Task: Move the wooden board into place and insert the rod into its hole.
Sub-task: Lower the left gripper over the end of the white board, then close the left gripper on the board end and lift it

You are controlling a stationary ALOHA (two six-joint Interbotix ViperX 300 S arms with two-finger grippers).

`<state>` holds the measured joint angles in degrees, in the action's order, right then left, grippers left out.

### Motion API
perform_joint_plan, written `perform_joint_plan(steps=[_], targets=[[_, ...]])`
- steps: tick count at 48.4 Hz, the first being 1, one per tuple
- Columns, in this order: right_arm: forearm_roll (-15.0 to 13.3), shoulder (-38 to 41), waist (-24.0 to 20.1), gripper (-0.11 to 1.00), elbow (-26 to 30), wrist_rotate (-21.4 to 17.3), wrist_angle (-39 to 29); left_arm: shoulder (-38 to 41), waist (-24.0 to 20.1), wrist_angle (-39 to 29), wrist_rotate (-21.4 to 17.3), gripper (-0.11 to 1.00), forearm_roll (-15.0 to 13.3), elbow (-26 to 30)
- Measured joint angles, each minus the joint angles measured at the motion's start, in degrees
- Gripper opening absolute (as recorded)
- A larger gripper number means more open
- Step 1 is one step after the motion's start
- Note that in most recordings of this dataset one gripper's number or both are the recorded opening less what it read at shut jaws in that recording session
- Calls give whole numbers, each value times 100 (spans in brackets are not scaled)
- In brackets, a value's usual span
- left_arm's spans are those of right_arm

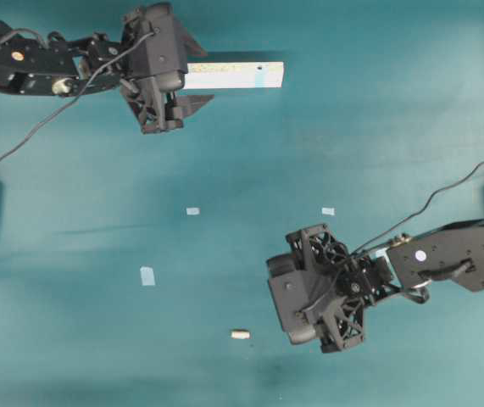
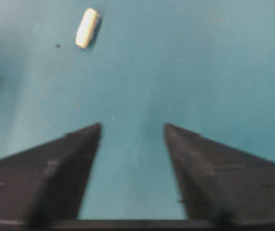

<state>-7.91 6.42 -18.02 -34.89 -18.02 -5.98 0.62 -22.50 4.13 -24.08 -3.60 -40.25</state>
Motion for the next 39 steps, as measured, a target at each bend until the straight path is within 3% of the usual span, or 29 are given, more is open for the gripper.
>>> perform_joint_plan(steps=[4, 21, 39], targets=[[0, 0, 0, 95, 44, 0, -141, 202, 0, 35, -9, 91, -9, 114], [0, 0, -70, 95, 264, -35, -519, 791, -88, 97, -352, 91, 0, 694], [0, 0, -97, 94, 369, -861, -703, 1055, -88, 105, -360, 91, 9, 835]])
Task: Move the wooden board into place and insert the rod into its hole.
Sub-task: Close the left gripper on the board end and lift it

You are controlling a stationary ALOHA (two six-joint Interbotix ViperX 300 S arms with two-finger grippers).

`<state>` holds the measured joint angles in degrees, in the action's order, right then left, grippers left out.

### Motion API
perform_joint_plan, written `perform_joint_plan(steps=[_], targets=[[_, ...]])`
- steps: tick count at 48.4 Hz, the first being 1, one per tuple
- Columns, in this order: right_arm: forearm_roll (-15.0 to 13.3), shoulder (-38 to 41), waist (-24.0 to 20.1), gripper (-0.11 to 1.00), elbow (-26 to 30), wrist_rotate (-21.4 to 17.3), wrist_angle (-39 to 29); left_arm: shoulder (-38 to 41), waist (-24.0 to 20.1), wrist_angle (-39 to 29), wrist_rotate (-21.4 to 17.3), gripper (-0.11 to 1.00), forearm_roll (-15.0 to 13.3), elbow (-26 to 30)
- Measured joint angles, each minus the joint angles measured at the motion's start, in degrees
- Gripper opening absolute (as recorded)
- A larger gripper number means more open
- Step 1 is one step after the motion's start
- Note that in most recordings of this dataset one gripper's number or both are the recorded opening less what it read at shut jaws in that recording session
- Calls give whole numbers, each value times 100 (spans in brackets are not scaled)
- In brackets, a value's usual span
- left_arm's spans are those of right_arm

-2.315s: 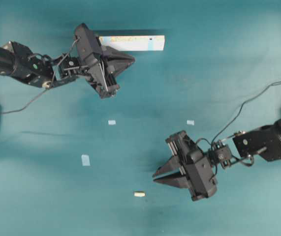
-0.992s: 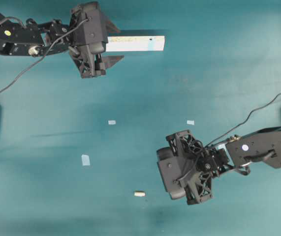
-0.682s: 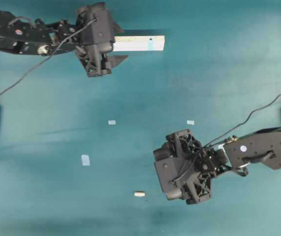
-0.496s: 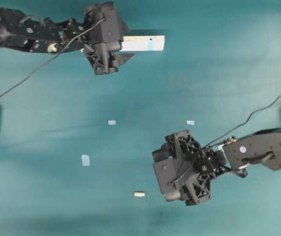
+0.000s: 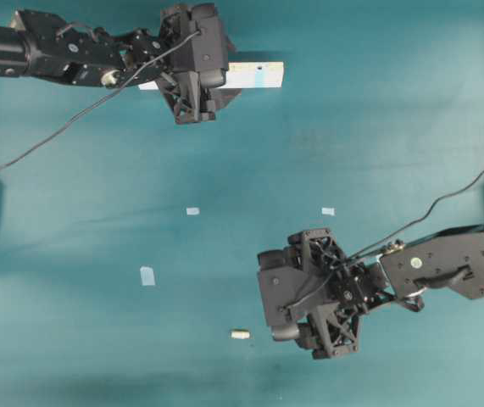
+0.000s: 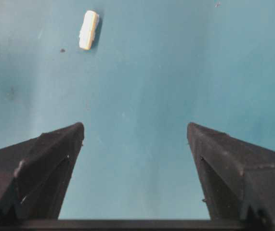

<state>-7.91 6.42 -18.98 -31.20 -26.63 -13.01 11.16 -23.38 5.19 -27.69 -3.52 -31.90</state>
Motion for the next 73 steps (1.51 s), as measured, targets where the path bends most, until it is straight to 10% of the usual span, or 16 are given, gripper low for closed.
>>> perform_joint_plan(steps=[58, 73], targets=[[-9, 220, -185, 94, 352, -79, -35, 105, -308, 35, -9, 89, -9, -545], [0, 220, -193, 94, 360, -79, -44, 79, -316, 44, -176, 22, 0, -606]])
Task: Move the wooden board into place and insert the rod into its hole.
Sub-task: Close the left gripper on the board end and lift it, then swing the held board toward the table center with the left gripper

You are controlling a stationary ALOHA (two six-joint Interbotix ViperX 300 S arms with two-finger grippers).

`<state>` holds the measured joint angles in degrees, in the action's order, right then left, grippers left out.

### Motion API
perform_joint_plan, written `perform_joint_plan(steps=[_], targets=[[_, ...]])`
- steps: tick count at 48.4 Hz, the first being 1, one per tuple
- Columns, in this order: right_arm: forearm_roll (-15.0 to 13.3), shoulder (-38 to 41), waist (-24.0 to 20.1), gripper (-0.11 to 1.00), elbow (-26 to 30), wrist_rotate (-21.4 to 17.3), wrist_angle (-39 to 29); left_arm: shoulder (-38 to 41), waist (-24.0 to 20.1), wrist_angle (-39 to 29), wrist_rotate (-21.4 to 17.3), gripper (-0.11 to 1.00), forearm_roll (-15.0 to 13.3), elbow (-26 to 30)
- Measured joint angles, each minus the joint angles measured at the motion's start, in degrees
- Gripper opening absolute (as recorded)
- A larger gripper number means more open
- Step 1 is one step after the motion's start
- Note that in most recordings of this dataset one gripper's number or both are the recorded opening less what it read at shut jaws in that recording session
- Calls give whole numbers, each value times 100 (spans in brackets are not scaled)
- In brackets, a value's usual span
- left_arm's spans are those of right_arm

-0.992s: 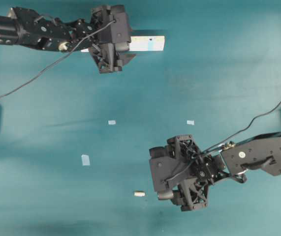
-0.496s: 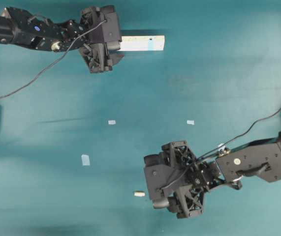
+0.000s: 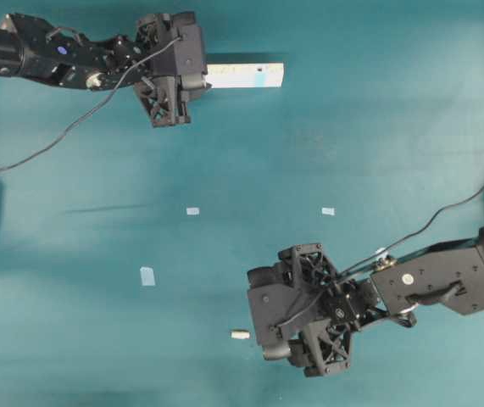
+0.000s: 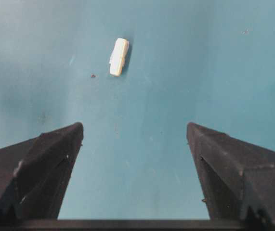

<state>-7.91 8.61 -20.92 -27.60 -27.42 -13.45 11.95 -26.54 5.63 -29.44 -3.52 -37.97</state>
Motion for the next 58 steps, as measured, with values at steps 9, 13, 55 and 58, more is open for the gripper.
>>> perform_joint_plan(steps=[9, 13, 55, 58], targets=[[0, 0, 0, 94, 26, 0, 0, -70, 0, -44, -185, 21, 0, -26], [0, 0, 0, 94, 26, -26, 0, -141, 0, -158, -176, 21, 0, -26], [-9, 26, 0, 94, 35, -26, 0, -26, 2180, -457, 1890, 21, -18, 703], [-9, 35, 0, 94, 35, -26, 0, 62, 2276, -413, 2013, 21, -18, 703]])
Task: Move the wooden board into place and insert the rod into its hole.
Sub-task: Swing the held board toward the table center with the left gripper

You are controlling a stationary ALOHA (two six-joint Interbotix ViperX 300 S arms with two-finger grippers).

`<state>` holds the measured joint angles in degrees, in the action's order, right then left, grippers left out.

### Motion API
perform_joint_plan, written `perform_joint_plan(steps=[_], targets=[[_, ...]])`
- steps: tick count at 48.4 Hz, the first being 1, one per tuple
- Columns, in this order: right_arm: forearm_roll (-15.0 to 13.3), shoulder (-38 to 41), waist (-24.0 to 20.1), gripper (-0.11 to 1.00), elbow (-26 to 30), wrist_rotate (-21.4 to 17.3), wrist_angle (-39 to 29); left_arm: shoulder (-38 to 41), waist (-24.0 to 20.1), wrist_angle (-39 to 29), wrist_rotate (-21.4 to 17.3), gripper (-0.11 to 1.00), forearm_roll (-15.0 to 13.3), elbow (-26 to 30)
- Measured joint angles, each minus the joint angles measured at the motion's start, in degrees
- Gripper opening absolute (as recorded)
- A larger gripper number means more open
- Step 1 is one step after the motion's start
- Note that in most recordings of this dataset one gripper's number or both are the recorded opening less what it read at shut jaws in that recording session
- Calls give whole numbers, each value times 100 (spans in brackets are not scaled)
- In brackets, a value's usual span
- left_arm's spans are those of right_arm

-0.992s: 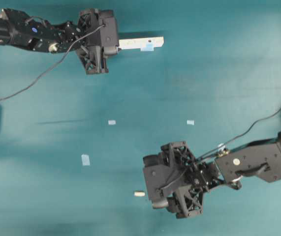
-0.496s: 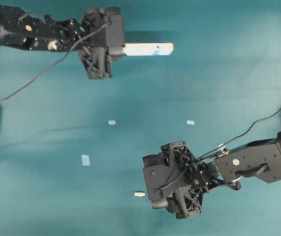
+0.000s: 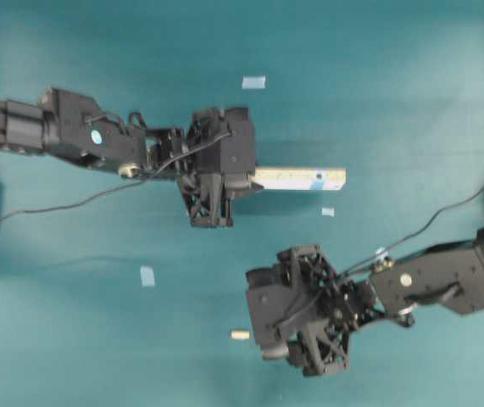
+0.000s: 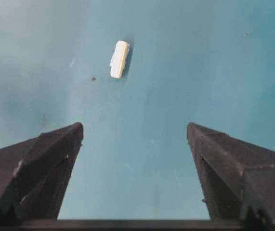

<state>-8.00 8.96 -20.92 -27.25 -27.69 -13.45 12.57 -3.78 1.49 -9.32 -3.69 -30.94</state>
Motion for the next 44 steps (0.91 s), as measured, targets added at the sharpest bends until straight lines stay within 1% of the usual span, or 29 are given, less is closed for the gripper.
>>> perform_joint_plan(steps=[7, 26, 39, 44], targets=[[0, -9, 0, 94, -9, 0, 0, 97, 79, 53, 158, 21, -9, 0], [-9, 18, 0, 94, 0, 0, 0, 97, 220, 70, 202, 21, -9, -26], [0, 26, 0, 94, 0, 0, 0, 114, 246, 79, 580, 21, -9, -18], [-9, 26, 0, 94, -9, 0, 0, 123, 272, 79, 598, 21, -9, -35]])
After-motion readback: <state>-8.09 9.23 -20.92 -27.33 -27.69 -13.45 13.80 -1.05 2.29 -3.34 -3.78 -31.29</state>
